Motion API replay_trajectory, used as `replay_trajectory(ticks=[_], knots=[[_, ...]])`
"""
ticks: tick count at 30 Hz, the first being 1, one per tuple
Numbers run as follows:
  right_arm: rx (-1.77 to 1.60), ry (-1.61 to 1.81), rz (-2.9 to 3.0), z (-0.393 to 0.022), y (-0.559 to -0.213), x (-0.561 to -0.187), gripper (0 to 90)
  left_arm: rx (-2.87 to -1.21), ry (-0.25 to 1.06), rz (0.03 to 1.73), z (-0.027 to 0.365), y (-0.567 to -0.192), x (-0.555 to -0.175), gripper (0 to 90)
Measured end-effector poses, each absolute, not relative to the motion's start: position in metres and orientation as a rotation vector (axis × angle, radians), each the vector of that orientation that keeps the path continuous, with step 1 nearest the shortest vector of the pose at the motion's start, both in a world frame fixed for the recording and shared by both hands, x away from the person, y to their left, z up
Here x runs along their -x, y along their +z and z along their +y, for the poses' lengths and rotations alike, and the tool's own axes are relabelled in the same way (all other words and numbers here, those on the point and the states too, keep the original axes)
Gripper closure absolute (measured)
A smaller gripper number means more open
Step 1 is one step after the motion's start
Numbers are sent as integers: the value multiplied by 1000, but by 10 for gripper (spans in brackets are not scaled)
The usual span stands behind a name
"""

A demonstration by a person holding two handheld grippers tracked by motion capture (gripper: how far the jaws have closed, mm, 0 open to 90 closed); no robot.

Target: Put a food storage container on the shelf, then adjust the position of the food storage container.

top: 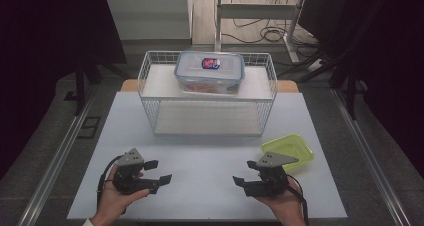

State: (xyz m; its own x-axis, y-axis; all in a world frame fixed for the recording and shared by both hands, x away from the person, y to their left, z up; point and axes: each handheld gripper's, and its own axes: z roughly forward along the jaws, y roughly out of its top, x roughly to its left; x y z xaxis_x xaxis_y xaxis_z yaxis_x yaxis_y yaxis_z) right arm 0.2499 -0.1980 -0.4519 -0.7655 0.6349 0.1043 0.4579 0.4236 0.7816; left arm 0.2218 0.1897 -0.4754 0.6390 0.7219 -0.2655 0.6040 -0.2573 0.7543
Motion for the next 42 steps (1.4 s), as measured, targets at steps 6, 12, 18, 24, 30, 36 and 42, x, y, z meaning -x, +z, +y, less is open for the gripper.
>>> replay_trajectory(ticks=[6, 12, 18, 24, 30, 36, 42], knots=[[-974, 1232, 2488, -198, -459, -250, 280, -1966, 160, 1055, 191, -480, -221, 252], [-1036, 1212, 2494, -203, -465, -253, 286, -1961, 140, 1081, 194, -484, -221, 253], [-1040, 1198, 2492, -207, -464, -255, 291, -1947, 126, 1108, 199, -486, -223, 252], [-1056, 1190, 2490, -211, -463, -256, 293, -1949, 130, 1102, 198, -485, -223, 249], [-1108, 1137, 2501, -216, -465, -260, 325, -1953, 157, 1091, 198, -485, -222, 250], [-1112, 1090, 2514, -220, -463, -263, 453, -1952, 157, 1099, 201, -486, -223, 250], [-1135, 1036, 2521, -233, -454, -269, 664, -1953, 158, 1105, 202, -487, -224, 250]])
